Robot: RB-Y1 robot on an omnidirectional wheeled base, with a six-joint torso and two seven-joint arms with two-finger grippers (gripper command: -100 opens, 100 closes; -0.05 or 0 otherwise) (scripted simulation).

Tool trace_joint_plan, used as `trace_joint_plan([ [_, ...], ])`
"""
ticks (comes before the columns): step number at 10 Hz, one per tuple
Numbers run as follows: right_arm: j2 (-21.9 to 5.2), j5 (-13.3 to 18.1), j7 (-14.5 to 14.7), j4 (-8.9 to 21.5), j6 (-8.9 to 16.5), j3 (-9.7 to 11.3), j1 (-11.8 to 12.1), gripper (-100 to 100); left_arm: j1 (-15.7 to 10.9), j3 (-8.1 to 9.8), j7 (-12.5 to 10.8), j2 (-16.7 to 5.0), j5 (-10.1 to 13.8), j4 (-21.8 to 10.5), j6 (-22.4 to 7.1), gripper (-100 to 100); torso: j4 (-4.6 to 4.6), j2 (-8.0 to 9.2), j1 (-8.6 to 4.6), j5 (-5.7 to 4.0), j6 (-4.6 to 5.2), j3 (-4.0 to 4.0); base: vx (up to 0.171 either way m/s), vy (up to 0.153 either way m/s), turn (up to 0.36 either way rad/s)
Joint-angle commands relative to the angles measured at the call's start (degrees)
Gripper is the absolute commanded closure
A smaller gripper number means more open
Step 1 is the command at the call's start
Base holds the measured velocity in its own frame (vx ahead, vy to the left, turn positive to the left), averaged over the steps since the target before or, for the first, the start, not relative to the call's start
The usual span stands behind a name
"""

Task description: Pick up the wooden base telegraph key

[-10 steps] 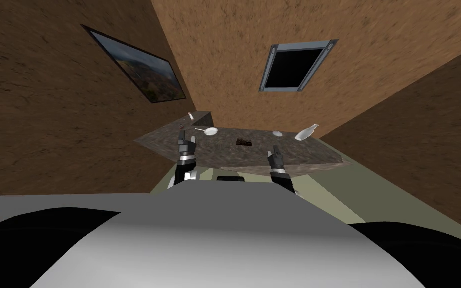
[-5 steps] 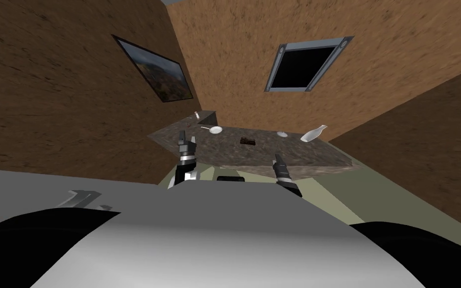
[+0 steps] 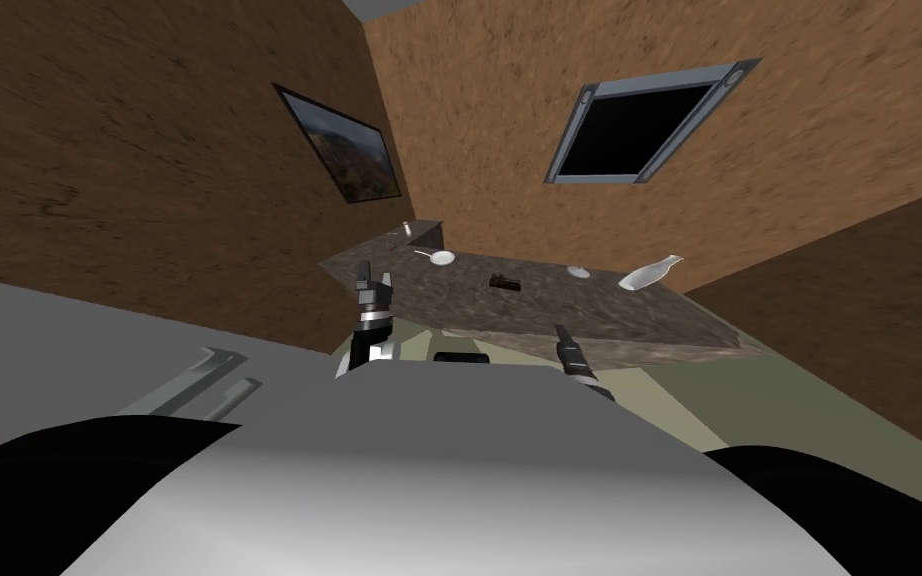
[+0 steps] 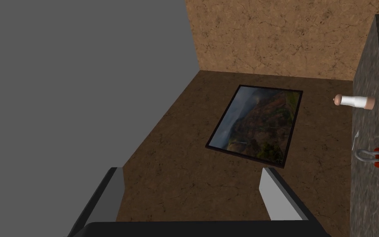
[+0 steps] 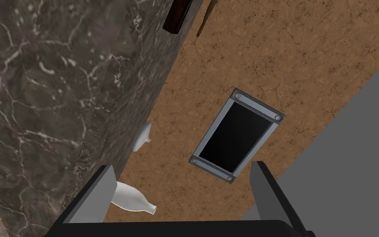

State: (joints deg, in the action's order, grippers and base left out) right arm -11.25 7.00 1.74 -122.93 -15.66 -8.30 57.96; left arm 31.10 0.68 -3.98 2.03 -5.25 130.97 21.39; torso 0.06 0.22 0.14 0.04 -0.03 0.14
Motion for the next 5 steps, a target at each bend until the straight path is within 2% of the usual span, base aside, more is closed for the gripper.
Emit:
trace_joint_plan([
  [1, -0.4, 0.4, 0.3, 0.0, 0.6, -0.7, 2.9, -100, 0.0, 0.00, 0.0, 0.0, 0.0, 0.0, 0.0, 0, 0.00, 0.00, 0.00, 0.00, 0.00, 0.00, -0.039, 0.034, 0.080],
  [2, -1.0, 1.6, 1.2, 0.6, 1.2, -1.8, 4.7, -100, 0.0, 0.01, 0.0, 0.0, 0.0, 0.0, 0.0, 0, 0.00, -0.02, -0.07, -0.01, 0.04, -0.01, -0.038, 0.039, 0.225],
  [5, -1.5, 2.7, 2.2, 1.3, 1.9, -2.9, 9.7, -100, 0.0, 0.00, 0.0, 0.0, 0.0, 0.0, 0.0, 0, -0.02, -0.12, -0.04, -0.01, 0.00, -0.06, -0.018, 0.044, 0.160],
])
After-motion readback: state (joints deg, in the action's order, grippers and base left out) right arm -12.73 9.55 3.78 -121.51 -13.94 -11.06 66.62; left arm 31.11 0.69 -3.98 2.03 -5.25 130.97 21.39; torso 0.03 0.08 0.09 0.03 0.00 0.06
